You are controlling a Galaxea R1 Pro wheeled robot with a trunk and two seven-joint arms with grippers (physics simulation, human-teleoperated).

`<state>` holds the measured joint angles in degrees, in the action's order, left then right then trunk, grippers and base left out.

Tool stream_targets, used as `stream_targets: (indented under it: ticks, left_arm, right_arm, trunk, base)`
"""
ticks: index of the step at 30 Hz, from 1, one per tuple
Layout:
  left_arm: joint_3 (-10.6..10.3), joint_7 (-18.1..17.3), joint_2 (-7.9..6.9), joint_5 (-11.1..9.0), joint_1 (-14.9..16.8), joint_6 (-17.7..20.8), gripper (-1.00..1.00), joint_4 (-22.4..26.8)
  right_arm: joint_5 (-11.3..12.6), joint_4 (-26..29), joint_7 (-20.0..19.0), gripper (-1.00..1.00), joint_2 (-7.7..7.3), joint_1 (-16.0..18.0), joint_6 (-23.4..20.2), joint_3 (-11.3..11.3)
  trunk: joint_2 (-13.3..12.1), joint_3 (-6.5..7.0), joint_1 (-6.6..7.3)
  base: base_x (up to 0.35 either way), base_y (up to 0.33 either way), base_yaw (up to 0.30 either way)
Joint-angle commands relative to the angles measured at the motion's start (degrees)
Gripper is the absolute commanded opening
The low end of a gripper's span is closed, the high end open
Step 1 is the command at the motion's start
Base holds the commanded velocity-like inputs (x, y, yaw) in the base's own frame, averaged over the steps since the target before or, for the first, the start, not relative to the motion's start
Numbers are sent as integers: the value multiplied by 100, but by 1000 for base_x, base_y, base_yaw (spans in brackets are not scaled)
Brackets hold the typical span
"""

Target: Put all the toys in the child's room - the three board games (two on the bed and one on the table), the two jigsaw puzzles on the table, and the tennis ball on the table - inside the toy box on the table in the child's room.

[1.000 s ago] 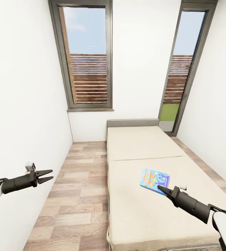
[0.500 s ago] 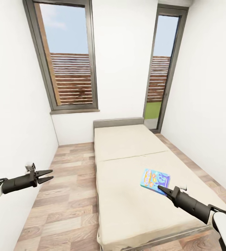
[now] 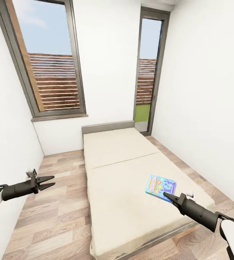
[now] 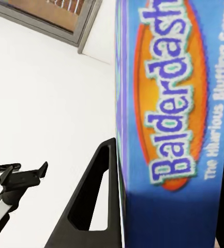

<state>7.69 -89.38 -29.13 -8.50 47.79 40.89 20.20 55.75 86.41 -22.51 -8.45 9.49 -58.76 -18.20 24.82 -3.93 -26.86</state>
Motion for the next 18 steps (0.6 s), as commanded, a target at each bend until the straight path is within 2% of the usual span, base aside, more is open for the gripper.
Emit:
stream_targets:
  ticks: [1,6,18]
  left_arm:
    - [4,-17,0,7,3,60,100,2]
    - [3,-3,3,7,3,54,100,2]
    - [4,-1,4,4,3,-98,100,2]
  right_arm:
    - [-11,-1,-61,-100,1,9,-30,-7]
    - [-11,-1,-61,-100,1,9,-30,-8]
    - [-11,-1,-61,-100,1,9,-30,-8]
  trunk:
    - [12,-12,-3]
    - [12,-12,-3]
    - [12,-12,-3]
  base:
    - [18,-18,-281]
    - [122,-138,-281]
    - [169,-239,-281]
